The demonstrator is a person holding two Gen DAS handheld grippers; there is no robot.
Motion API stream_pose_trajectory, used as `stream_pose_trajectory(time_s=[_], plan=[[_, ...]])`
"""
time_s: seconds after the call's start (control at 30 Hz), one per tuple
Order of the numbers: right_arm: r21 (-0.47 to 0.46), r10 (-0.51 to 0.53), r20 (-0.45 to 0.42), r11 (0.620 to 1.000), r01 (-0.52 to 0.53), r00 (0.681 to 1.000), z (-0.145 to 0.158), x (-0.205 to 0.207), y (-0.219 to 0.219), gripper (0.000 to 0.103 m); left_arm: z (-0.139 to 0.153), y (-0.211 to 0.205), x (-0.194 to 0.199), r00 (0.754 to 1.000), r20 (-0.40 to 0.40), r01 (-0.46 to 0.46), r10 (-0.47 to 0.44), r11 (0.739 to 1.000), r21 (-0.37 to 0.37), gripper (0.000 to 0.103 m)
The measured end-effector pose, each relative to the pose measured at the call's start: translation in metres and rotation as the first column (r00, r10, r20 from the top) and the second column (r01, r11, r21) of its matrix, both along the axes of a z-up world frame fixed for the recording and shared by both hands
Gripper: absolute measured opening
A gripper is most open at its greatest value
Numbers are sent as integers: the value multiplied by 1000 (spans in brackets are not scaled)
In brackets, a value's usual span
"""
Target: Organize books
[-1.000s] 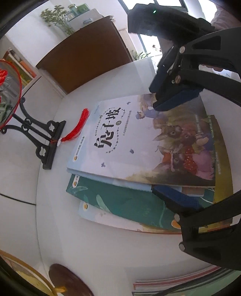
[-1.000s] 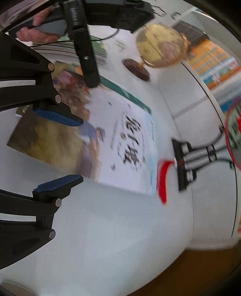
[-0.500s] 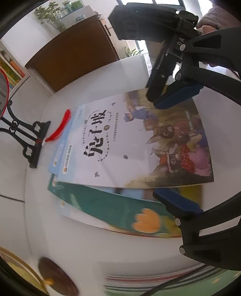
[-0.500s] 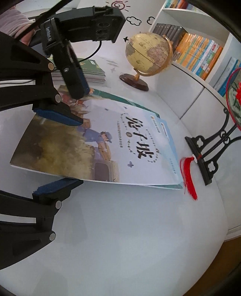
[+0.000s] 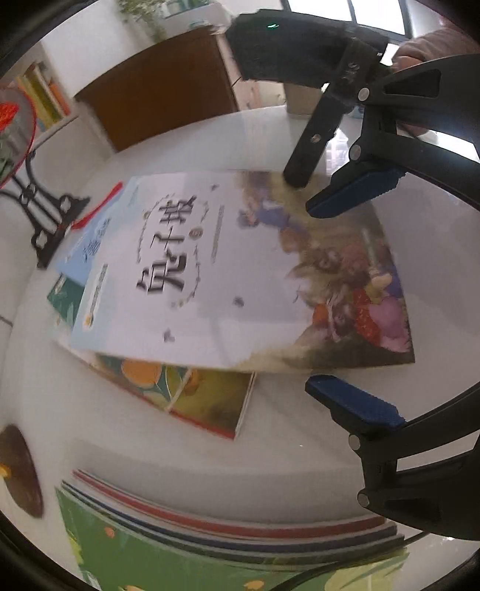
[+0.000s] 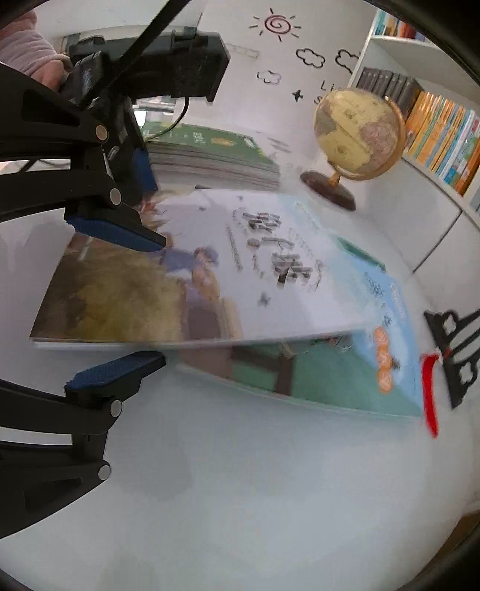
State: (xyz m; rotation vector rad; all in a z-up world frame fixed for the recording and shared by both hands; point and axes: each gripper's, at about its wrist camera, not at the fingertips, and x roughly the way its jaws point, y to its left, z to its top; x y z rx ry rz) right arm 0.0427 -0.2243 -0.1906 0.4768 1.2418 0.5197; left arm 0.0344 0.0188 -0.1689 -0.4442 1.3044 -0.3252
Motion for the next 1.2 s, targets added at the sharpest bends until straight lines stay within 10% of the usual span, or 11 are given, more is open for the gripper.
stream_pose_trajectory(time_s=[0.2, 0.43, 0.67, 0.8, 0.9, 1.07, 1.2], plan=[[47, 28, 9, 998, -29, 1000, -2, 0, 1, 56, -1, -2, 9, 999, 28, -21, 20, 1000, 16, 82], [93, 70, 30, 993, -73, 997, 4, -8, 0, 41, 2, 5, -1, 997, 62, -50, 40, 984, 173, 33], [-29, 136, 69, 991, -134, 988, 5, -12, 14, 41, 1, 9, 2, 998, 64, -37, 26, 983, 179, 32], [49, 90, 24, 995, -92, 996, -4, -7, 4, 40, -2, 15, 5, 999, 51, -26, 19, 992, 127, 32], [82, 70, 14, 994, -71, 997, -6, -8, 1, 40, -2, 17, 7, 999, 43, -10, 5, 995, 103, 37], [121, 49, 5, 991, -49, 999, -7, -6, -5, 40, 0, 21, 16, 998, 51, -49, 45, 996, 76, 87], [165, 22, 3, 986, -23, 1000, -11, -4, -2, 40, -2, 7, 23, 998, 55, -8, 2, 993, 115, 99]])
